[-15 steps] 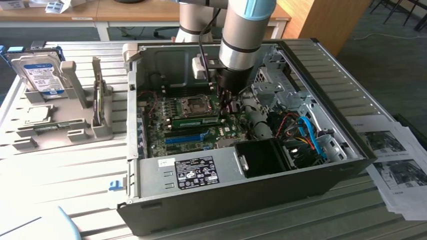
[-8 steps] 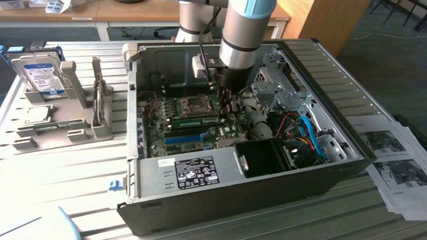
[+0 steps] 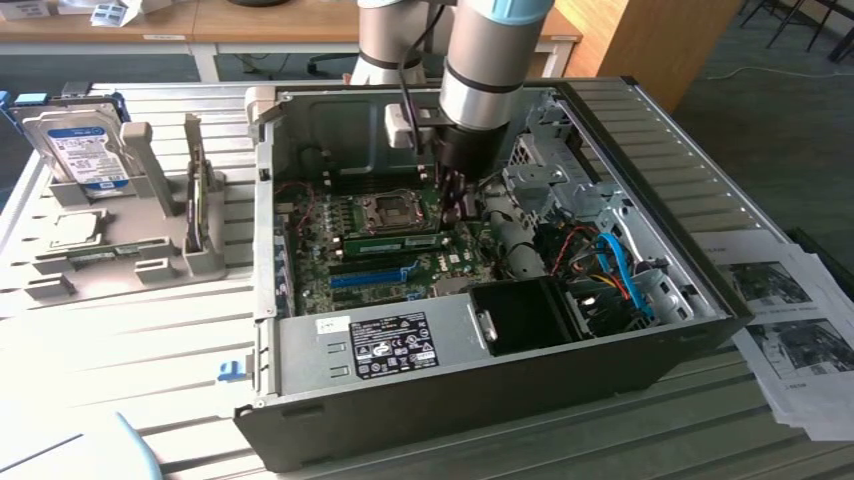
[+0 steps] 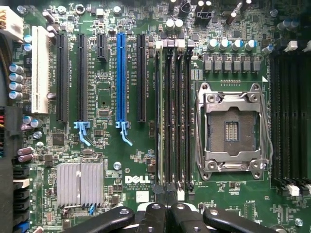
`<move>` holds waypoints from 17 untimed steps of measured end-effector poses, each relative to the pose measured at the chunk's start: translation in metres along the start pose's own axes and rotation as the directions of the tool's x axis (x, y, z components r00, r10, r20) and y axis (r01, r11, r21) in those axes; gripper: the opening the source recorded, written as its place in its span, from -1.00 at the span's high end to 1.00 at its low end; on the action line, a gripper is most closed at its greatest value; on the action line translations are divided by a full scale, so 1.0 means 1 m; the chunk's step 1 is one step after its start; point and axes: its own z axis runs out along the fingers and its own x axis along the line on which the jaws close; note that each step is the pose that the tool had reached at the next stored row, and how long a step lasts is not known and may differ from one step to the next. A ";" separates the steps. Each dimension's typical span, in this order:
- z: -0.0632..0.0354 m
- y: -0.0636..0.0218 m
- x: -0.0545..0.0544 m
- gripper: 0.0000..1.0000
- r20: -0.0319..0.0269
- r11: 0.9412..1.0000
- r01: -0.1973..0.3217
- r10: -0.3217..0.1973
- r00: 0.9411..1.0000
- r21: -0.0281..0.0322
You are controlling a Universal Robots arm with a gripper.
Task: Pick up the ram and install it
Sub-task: 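Press down the ram until it locks into place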
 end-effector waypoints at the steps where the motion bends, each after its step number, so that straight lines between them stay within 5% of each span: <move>1: -0.0012 0.0000 0.000 0.81 0.000 1.000 0.000 0.000 1.000 0.000; 17: -0.0047 0.0001 0.000 0.81 0.000 1.000 0.000 0.000 1.000 0.000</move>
